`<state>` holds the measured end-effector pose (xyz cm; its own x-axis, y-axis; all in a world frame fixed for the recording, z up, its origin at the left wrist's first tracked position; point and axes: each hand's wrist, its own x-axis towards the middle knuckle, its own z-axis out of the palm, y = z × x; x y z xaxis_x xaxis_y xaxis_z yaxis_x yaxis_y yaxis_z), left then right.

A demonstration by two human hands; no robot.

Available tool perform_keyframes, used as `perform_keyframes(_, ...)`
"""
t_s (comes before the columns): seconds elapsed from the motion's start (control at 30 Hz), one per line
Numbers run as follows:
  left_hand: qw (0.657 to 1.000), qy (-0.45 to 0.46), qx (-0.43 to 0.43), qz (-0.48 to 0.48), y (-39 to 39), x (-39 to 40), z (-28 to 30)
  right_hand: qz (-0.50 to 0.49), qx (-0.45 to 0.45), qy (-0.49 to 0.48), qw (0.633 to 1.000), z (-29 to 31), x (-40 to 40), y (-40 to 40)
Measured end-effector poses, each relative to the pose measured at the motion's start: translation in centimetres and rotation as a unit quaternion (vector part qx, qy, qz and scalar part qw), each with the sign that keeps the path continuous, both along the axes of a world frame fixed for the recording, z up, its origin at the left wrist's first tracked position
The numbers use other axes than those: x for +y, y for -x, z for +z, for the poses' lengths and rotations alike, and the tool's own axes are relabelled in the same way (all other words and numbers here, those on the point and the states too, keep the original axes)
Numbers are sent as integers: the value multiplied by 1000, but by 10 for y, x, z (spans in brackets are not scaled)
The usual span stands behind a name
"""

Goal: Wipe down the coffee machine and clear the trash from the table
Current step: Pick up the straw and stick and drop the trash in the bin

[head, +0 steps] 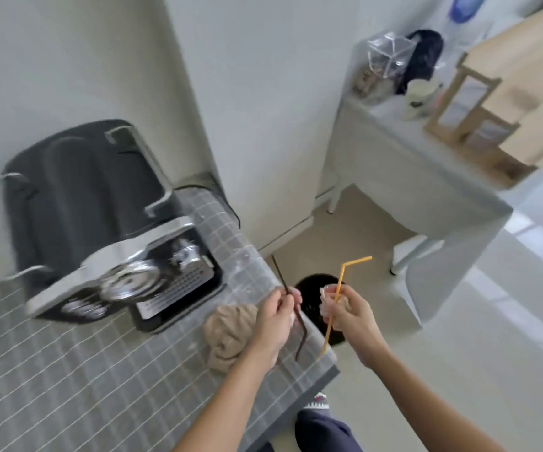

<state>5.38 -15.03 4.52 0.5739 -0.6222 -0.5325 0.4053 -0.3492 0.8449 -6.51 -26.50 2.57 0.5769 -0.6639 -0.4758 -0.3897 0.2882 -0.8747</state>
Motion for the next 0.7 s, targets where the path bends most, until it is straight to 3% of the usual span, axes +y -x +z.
perform_keyframes(0.27, 993, -111, 30, 29, 19, -120, -75, -33, 118, 45, 991, -67, -87, -6)
perform_keyframes(0.47, 986, -168, 21, 3, 23, -130, -100, 10, 205, 4, 979, -104, -100, 0)
perform_keyframes(0.7, 984, -173, -14, 25, 23, -114, -85, 11, 209, 4, 978, -101, -91, 11)
